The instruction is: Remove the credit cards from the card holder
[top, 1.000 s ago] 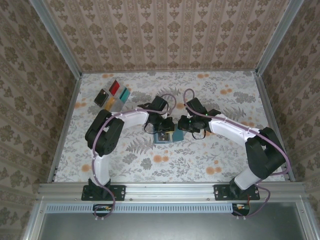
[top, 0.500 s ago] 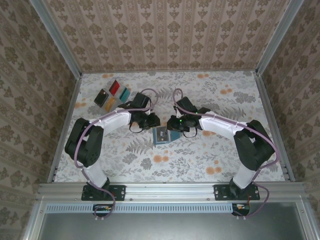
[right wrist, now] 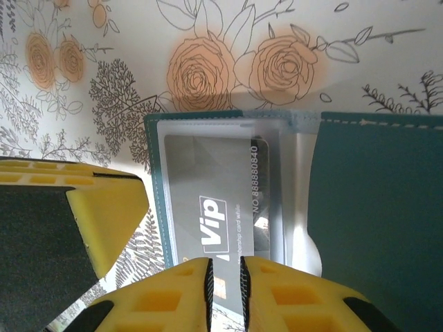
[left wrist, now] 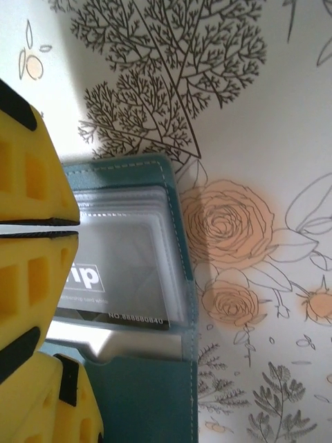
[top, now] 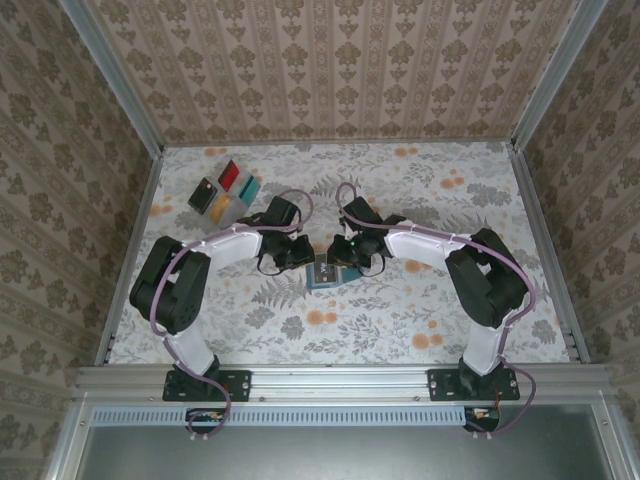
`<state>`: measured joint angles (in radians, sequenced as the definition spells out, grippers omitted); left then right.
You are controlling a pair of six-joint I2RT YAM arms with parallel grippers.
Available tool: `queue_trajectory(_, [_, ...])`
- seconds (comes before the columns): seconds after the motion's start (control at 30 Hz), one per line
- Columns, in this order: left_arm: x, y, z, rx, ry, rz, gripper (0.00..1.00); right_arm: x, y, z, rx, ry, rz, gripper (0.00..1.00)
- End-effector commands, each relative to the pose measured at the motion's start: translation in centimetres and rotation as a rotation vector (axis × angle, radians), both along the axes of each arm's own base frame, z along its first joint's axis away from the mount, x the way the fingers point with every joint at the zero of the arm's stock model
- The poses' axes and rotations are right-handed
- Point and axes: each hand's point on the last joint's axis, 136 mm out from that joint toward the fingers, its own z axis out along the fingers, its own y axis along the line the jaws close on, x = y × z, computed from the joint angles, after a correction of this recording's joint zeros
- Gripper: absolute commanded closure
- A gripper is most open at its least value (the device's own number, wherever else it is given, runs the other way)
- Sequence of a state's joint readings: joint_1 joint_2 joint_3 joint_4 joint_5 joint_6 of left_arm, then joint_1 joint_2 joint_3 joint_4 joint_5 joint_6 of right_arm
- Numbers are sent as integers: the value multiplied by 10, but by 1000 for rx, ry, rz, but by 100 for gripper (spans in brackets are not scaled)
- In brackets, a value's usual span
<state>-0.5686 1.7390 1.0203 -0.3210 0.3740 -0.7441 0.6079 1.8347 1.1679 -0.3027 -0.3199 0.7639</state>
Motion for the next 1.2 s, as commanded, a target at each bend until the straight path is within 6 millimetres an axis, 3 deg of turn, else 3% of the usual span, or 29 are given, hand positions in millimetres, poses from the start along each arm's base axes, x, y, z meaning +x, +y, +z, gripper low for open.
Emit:
queue_trajectory(0.0, [0, -3, 3, -23, -14, 9, 88, 2, -5, -6, 3, 17, -21, 78])
queue_trajectory(0.13, [2, -4, 9, -37, -40, 8, 88, 1, -11, -10, -25, 14, -23, 78])
queue_trajectory(0.4, [-5, -3, -9, -16, 15, 5, 88, -1, -17, -21, -41, 29, -38, 74])
queue_trajectory(0.83, [-9, -2, -26, 22, 68, 5, 87, 1, -6, -23, 37, 13, 13, 76])
queue_trajectory(1.17, [-11, 4, -31, 47, 76, 14, 88, 0, -11, -36, 4, 26, 21, 77])
